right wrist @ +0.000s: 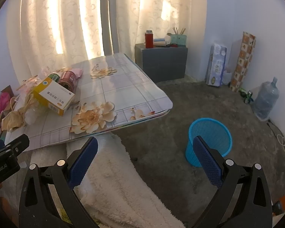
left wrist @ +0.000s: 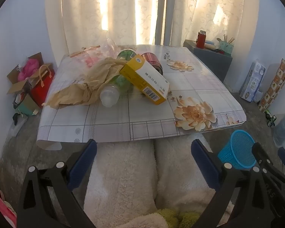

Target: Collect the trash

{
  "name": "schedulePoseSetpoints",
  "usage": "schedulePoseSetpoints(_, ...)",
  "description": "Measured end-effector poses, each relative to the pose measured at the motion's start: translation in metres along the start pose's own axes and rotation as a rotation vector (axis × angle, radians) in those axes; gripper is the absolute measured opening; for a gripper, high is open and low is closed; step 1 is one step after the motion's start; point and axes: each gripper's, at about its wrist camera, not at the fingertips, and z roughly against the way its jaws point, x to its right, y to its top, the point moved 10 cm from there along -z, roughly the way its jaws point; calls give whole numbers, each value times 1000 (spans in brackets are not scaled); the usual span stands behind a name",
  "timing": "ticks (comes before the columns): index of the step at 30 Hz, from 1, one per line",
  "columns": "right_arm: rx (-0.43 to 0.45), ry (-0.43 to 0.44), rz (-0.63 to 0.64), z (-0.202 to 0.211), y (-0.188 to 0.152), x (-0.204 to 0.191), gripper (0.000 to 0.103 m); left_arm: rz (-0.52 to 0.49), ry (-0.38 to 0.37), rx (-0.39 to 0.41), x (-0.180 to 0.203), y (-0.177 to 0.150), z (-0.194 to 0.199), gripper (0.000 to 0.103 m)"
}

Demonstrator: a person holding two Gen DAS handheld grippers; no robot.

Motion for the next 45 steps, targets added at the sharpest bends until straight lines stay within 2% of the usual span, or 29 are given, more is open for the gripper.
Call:
schedulePoseSetpoints(17,32,27,72,0,8,-17,96,4,-5,1,0,0,0,97)
schedulePoseSetpoints(45,24,36,77,1,6,-22,96,7,-6,-5,-13,-7,-3,97)
